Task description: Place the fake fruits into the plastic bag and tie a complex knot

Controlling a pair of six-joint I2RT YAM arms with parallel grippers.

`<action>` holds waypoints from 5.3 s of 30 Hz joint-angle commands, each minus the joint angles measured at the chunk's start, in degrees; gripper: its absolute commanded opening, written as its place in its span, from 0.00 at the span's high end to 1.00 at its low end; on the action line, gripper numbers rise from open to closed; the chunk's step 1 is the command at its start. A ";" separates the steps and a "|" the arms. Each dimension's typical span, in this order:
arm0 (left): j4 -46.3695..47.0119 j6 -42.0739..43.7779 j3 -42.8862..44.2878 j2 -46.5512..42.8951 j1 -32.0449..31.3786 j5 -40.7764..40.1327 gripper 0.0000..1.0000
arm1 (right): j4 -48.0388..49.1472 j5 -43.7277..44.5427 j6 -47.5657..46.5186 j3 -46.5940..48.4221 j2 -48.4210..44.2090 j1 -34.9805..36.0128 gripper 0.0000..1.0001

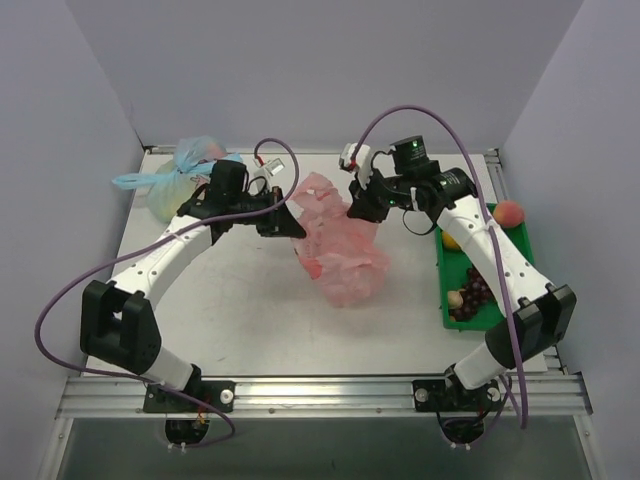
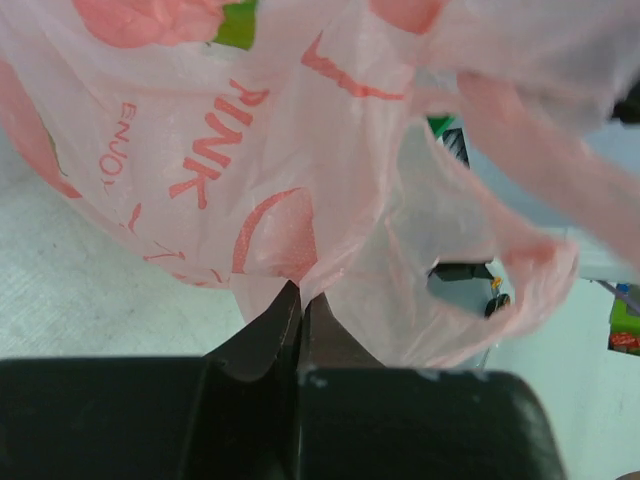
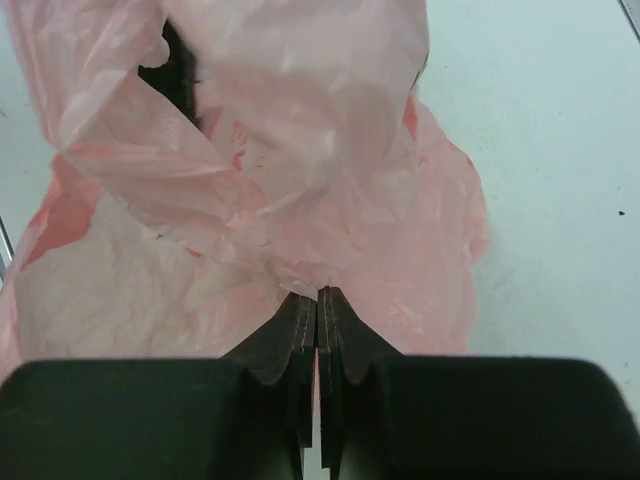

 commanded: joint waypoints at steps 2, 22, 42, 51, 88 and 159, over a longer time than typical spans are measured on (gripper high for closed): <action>3.56 3.03 -3.92 -9.32 0.09 1.49 0.83 | 2.37 -4.15 4.58 3.96 1.92 -3.31 1.00; 11.84 34.58 1.87 -12.60 -0.86 2.91 0.03 | 9.31 -25.60 9.52 -2.28 -5.11 -5.34 1.00; 17.12 22.39 3.18 -6.71 -7.90 -4.99 1.00 | 9.23 -18.67 23.13 3.87 -1.15 -12.62 0.47; 2.01 12.63 9.15 -6.71 -7.90 -24.48 1.00 | -14.29 -0.40 12.10 0.28 -7.74 -28.52 0.18; 6.83 4.97 -0.24 -5.92 -0.26 -17.04 1.00 | -14.07 40.13 -0.06 -11.86 10.53 -51.31 0.16; 29.32 -19.20 -7.17 -5.74 2.99 -4.21 1.00 | -4.93 0.29 25.45 0.89 -8.88 -5.09 0.73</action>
